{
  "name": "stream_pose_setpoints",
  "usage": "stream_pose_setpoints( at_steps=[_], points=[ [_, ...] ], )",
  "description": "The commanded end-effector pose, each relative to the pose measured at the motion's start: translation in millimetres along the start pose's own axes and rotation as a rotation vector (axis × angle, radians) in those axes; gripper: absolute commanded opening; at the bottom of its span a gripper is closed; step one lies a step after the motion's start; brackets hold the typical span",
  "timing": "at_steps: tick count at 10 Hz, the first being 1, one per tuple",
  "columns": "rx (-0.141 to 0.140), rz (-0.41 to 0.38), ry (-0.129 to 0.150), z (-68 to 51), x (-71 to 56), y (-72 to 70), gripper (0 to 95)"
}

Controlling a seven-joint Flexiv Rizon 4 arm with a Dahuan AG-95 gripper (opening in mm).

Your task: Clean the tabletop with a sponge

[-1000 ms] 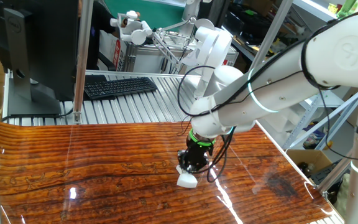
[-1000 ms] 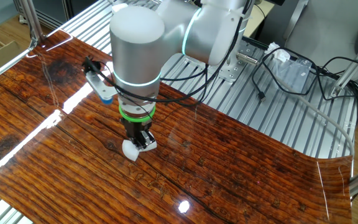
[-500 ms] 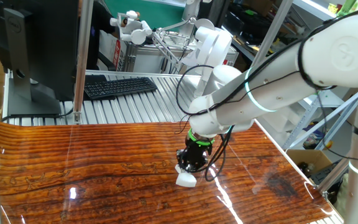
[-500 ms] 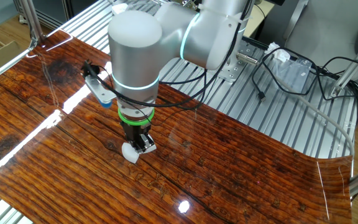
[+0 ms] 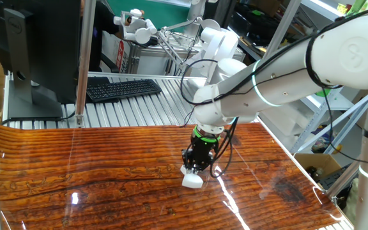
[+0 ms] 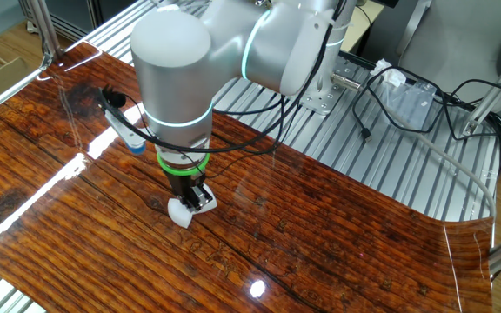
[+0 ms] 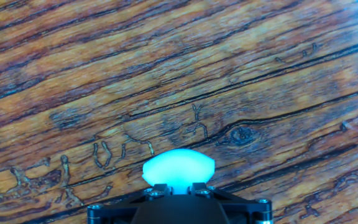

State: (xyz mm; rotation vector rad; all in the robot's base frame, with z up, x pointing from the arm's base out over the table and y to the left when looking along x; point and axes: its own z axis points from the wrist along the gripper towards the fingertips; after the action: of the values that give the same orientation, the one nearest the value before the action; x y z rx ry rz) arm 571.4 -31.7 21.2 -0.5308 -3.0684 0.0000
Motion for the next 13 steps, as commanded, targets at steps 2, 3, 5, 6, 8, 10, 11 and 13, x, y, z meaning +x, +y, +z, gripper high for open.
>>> stream_pose_setpoints(
  at_steps=[2,3,5,6,8,10,11,13],
  points=[
    [-0.003,-0.001,0.006,-2.6,1.6,0.0,0.0],
    [-0.004,-0.001,0.007,-1.9,1.3,0.2,0.0],
    [-0.005,0.001,0.005,1.5,-0.4,1.3,0.0],
    [-0.006,0.002,0.003,3.5,-1.4,1.9,0.0],
    [-0.008,0.004,0.002,7.7,-3.0,3.1,0.0],
    [-0.009,0.004,0.001,10.4,-4.0,3.7,0.0],
    [-0.009,0.004,0.0,11.8,-4.5,4.0,0.0],
    [-0.009,0.002,-0.001,12.7,-5.0,4.1,0.0]
  ],
)
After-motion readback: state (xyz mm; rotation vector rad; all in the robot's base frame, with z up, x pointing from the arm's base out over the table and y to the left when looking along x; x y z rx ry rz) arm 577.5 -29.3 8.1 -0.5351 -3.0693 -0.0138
